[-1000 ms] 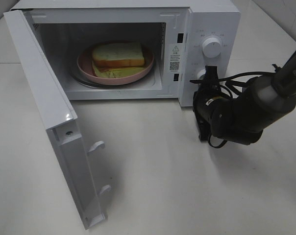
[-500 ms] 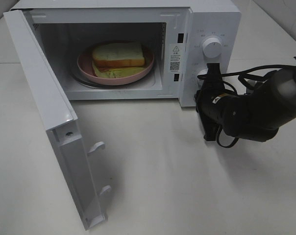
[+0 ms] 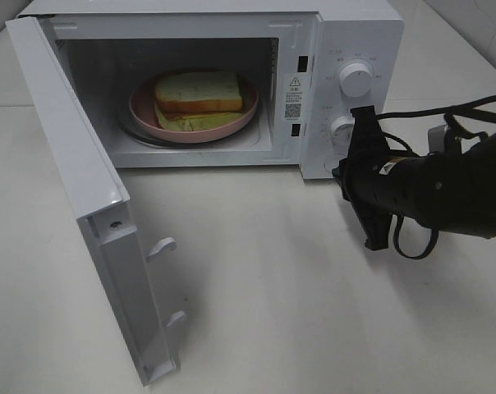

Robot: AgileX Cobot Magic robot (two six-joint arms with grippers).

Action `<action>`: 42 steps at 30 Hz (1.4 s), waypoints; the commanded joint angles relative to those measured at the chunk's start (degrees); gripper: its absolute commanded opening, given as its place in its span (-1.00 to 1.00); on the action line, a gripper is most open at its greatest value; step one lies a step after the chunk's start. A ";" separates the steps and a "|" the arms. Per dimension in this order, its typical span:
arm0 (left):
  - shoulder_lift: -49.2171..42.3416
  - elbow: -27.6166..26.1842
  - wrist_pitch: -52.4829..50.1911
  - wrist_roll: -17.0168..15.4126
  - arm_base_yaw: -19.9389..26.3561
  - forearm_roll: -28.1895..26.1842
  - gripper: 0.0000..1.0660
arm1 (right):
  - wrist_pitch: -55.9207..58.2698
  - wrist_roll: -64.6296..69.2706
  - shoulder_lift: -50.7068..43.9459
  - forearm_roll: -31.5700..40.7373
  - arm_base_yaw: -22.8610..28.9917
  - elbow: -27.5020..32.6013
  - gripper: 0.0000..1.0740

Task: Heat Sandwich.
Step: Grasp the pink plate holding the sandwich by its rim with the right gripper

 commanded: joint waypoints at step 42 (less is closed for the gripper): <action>-1.60 0.17 -0.46 -0.23 0.23 -0.46 0.83 | 70.42 -61.48 -19.31 -19.94 -0.23 -12.61 -0.85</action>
